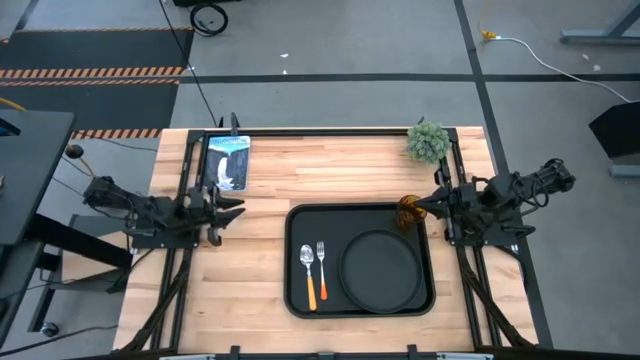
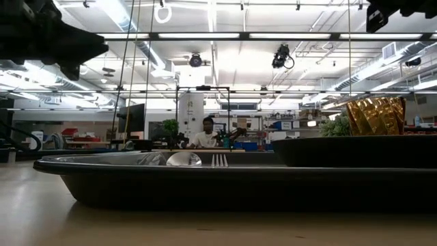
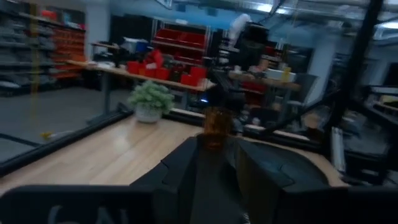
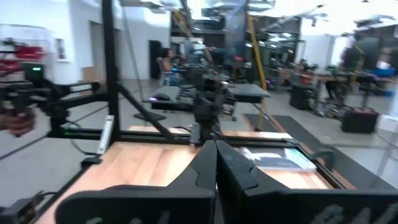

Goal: Pick and place plate/cup/fork/spoon on tray
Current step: Return to Home Position

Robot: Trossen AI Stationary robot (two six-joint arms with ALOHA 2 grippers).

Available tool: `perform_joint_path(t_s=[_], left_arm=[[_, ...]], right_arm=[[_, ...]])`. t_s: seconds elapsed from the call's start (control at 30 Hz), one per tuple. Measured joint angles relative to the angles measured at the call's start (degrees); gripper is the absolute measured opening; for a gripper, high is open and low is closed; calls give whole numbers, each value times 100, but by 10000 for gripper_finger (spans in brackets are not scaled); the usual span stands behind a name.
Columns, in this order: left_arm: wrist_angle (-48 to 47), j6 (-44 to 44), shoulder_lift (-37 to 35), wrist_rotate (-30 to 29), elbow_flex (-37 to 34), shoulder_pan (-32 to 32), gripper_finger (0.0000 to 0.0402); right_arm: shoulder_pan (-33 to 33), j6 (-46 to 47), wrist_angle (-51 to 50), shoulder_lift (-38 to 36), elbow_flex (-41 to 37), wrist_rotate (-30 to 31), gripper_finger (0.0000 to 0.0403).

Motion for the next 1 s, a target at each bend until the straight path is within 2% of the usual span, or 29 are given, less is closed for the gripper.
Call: perform_joint_path(t_s=[0.23,0.5,0.67,0.87,1.0], left_arm=[[252,390,3,771,0,912,76],[217,258,3,1933,-2,2310,11],[-4,-26,3,2486,-4,3035,11],[-367,-359,5,2985,-5,3355,14],[-386,-473,3,3065,-7,3346,5]], right_arm=[[-387,-208,123,4,0,-390,7],[-1079,-240,132,4,-3,-908,7],[-1509,-156,520,7,-337,-1120,7],[-1863,174,643,9,-826,-1147,7],[-1986,313,717,9,-937,-1427,7]])
